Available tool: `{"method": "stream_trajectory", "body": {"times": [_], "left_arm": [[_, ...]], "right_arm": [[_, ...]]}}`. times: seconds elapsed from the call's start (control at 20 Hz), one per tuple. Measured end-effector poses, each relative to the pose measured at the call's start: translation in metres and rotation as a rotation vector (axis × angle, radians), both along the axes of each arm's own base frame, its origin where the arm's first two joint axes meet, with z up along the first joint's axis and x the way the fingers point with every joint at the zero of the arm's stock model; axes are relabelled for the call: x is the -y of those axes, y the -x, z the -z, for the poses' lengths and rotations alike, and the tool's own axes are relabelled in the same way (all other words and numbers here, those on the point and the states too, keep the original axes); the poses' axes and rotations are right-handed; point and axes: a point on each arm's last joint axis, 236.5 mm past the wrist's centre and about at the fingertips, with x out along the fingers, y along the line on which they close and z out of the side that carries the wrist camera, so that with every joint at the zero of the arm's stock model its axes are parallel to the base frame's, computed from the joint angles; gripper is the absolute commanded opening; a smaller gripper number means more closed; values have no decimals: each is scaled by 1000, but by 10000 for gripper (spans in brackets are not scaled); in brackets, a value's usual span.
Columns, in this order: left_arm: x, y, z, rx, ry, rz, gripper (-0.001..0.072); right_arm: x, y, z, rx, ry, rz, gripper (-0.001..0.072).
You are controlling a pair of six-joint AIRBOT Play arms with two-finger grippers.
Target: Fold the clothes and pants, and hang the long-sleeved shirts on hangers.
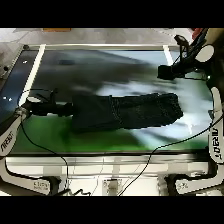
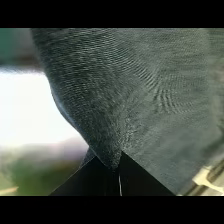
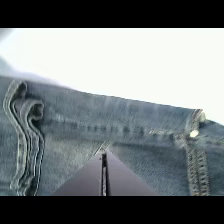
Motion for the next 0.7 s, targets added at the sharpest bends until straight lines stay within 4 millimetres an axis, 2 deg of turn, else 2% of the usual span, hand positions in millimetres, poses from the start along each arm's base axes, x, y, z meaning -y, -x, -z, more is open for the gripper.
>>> {"method": "stream_trajectory", "body": {"times": [0.15,0.25,0.35,0.5,0.6,0.7], "left_arm": [[4,0,-53,62,24,28,25],[6,7,-95,113,22,57,25],[6,17,-130,153,5,66,25],[9,38,-178,212,-13,69,25],[7,50,-201,255,-42,69,25],[-4,59,-215,290,-93,53,25]], "right_arm": [[-28,17,38,-89,-10,-61,39],[-60,30,69,-146,-35,-110,38],[-108,40,97,-174,-90,-160,38],[-199,54,130,-184,-207,-198,37],[-260,67,145,-176,-278,-200,37],[-317,85,154,-164,-343,-203,37]]}}
